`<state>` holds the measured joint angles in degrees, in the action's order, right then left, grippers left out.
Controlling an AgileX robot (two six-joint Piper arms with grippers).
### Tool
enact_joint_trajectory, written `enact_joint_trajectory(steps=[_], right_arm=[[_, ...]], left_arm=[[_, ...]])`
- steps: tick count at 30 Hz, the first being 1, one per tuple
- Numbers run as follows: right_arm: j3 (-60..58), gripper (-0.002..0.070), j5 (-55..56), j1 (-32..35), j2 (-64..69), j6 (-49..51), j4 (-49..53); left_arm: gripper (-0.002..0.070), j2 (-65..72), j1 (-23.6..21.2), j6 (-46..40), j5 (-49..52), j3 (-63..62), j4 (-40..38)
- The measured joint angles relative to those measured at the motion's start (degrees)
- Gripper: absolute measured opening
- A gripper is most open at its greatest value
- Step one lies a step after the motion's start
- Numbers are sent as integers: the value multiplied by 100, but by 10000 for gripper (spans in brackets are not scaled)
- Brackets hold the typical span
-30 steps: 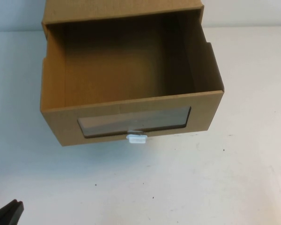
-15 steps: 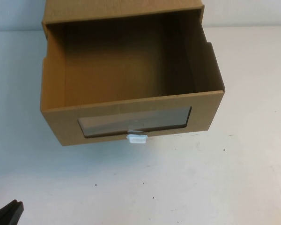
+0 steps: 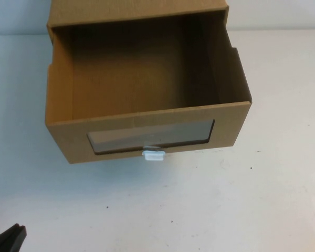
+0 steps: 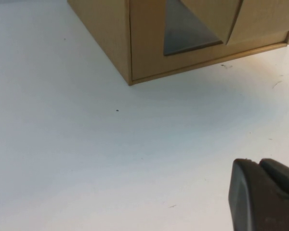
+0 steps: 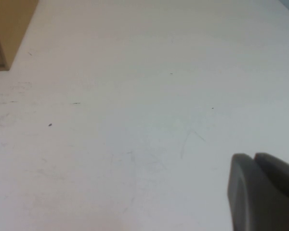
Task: Open the shoe box
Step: 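Pull the top drawer of the cardboard box fully open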
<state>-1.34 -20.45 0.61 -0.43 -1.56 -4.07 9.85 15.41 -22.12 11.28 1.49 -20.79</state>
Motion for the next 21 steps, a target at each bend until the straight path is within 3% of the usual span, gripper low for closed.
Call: enact_joint_trajectory(steps=[9,14,17,21], right_arm=[[0,-13,0,0,0,0,0],[0,-13,0,0,0,0,-11],[0,-14,0,0,0,0,-11],[0,-13,0,0,0,0,-11]], left_arm=[[-5,-21,-20,65,-768,0,312],[-5,-395,-602,538,-1340,0,1034],[-5,-795,-1001,658,-1172,0,1191],[-5,-1029,-1185,823,-673,0,1407]])
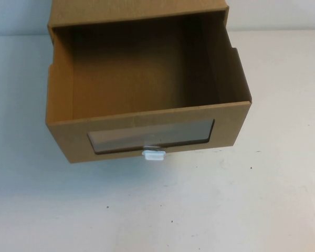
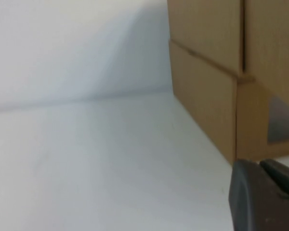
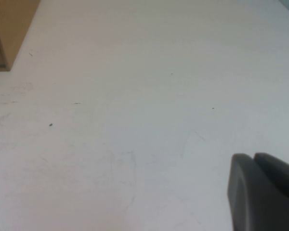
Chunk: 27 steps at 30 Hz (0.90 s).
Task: Open the shoe box
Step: 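Pull the top drawer of the cardboard box fully open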
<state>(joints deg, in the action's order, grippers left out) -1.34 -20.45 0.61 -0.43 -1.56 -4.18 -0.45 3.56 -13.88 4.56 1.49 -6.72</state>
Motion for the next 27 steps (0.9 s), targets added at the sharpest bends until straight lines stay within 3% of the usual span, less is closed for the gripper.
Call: enact_joint_trajectory(steps=[10,27], right_arm=[[0,-13,-14,0,0,0,0],[0,-13,-14,0,0,0,0]], left_arm=[[-5,-14,-3,781,1619,0,624],[-5,-27,-3,818,1774,0,672]])
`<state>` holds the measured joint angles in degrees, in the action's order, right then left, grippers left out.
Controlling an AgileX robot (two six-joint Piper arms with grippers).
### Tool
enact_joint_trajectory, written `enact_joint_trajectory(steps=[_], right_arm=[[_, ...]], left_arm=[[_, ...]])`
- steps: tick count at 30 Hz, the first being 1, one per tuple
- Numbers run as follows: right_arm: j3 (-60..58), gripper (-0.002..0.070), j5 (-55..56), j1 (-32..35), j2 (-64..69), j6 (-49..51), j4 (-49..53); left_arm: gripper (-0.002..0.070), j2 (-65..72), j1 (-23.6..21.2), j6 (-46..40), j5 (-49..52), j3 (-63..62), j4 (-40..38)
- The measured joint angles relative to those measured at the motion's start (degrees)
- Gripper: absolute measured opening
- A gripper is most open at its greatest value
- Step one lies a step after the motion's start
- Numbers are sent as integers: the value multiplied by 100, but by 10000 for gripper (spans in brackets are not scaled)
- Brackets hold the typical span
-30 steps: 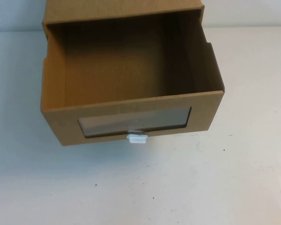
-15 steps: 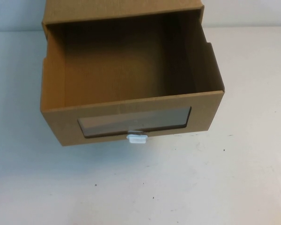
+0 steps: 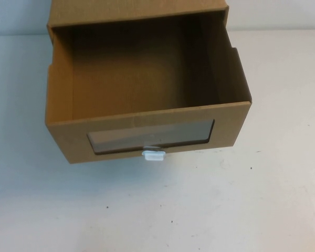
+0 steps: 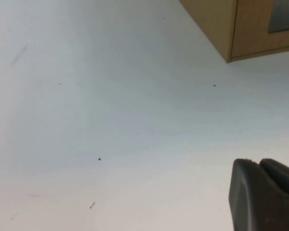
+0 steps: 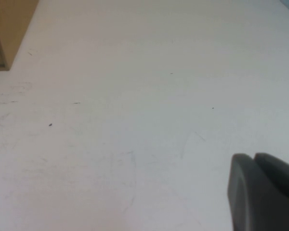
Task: Open the shoe box
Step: 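Pull the top drawer of the cardboard box fully open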
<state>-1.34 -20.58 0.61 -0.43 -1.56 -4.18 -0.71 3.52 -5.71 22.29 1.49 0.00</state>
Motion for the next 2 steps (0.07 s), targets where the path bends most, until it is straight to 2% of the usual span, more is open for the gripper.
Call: enact_joint_trajectory(steps=[2], right_arm=[[0,-13,0,0,0,0,0]], left_arm=[[-5,0,0,0,0,0,0]])
